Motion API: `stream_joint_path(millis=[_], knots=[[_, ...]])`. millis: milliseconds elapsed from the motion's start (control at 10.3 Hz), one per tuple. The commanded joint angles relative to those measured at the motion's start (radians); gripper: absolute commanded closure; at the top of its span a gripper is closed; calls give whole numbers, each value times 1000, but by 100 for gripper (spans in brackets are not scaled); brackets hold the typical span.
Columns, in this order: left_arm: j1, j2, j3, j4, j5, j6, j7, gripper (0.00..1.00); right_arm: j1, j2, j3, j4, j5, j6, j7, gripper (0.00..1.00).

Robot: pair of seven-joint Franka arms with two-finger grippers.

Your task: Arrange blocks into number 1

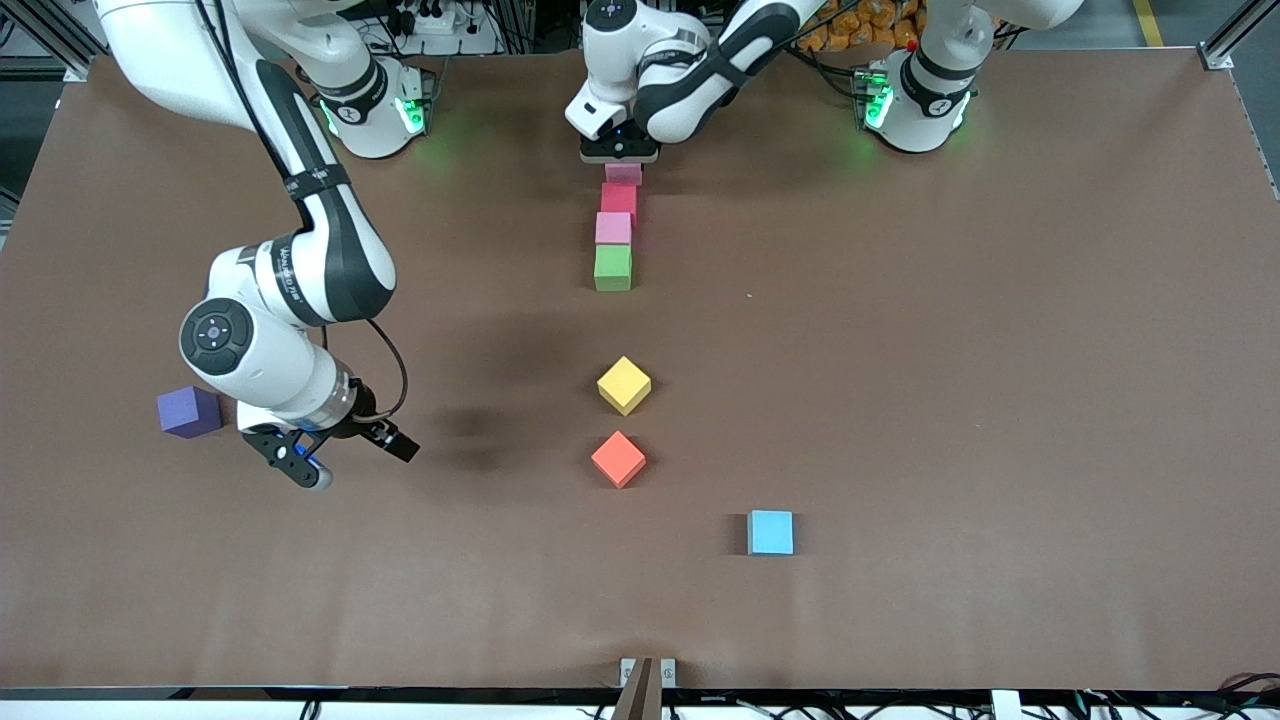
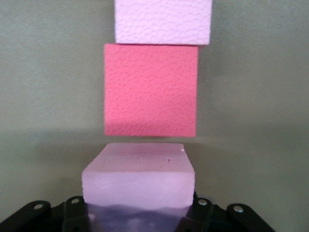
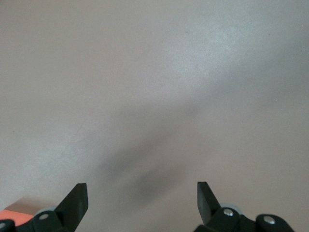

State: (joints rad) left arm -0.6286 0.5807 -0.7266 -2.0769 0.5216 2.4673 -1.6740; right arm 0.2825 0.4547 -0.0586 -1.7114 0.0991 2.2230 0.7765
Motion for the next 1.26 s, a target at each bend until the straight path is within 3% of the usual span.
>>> stream_joint_path(millis=[0, 486, 583, 680, 972, 1166], knots=[[-3, 62, 12, 57, 40, 6, 8, 100, -22, -46, 14, -2, -6, -16, -13, 0], [3, 68, 30, 64, 41, -4, 43, 100, -124, -197, 14, -17, -4, -170, -291, 0], [4, 68, 38, 64, 40, -4, 43, 75, -141, -235, 13, -17, -7, -207, -319, 0], [0, 68, 42, 64, 40, -5, 40, 1, -161, -270, 13, -14, -10, -261, -356, 0], [10, -3, 39, 73, 23, -109, 26, 0, -186, -304, 8, -10, -12, -305, -393, 0], [12, -60, 39, 139, -20, -218, 30, 0, -181, -298, 11, -10, -10, -304, -384, 0]])
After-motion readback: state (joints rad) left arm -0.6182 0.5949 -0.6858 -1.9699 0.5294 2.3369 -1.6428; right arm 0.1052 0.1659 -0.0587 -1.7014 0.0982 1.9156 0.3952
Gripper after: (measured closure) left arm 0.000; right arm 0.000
